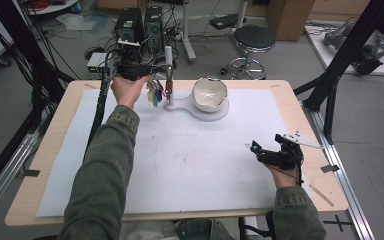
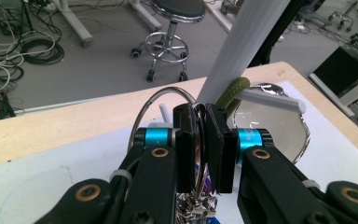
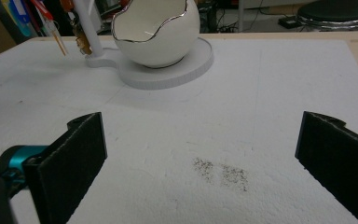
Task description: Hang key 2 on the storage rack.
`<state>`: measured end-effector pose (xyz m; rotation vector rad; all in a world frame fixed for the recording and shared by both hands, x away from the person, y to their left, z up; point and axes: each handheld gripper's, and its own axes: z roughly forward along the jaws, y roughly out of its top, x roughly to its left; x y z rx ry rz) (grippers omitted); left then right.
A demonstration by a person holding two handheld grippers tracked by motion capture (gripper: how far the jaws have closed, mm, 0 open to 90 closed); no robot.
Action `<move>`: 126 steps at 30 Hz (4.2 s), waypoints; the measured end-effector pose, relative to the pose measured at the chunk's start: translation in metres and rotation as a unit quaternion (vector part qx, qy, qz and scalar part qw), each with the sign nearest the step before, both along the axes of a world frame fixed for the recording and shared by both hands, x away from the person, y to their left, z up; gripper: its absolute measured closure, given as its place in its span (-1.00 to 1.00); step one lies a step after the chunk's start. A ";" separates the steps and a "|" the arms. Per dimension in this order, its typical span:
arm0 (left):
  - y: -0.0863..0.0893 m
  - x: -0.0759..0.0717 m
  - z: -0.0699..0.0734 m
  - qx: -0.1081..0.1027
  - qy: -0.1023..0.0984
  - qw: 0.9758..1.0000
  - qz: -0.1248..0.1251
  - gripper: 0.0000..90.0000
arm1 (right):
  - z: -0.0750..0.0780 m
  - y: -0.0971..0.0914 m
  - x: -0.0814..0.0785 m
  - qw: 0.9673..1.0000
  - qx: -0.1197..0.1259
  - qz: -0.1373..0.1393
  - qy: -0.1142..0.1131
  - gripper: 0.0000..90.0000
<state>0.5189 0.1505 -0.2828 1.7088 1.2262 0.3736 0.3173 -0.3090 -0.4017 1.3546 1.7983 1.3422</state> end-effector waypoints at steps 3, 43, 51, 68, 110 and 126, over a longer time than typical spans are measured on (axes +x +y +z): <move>-0.003 0.001 -0.003 0.004 0.002 1.000 -0.002 0.83 | 0.000 0.000 0.000 1.000 0.002 0.000 -0.001 -0.98; 0.013 -0.008 -0.025 0.048 0.020 0.996 0.073 -0.96 | -0.001 0.000 0.001 1.000 0.002 -0.005 0.003 -0.98; 0.026 -0.020 -0.028 0.035 0.017 0.997 0.067 -0.96 | -0.001 -0.001 0.001 1.000 0.001 -0.006 0.001 -0.98; 0.062 -0.049 -0.034 0.033 0.008 0.996 0.083 -0.96 | -0.001 0.000 0.001 1.000 0.003 -0.007 0.000 -0.98; 0.086 -0.134 -0.054 0.058 -0.004 0.992 0.109 -0.96 | 0.000 0.000 0.000 1.000 0.008 -0.008 -0.001 -0.98; 0.116 -0.171 -0.078 0.040 -0.019 0.989 0.138 -0.96 | 0.000 0.000 -0.001 1.000 0.006 -0.012 -0.003 -0.98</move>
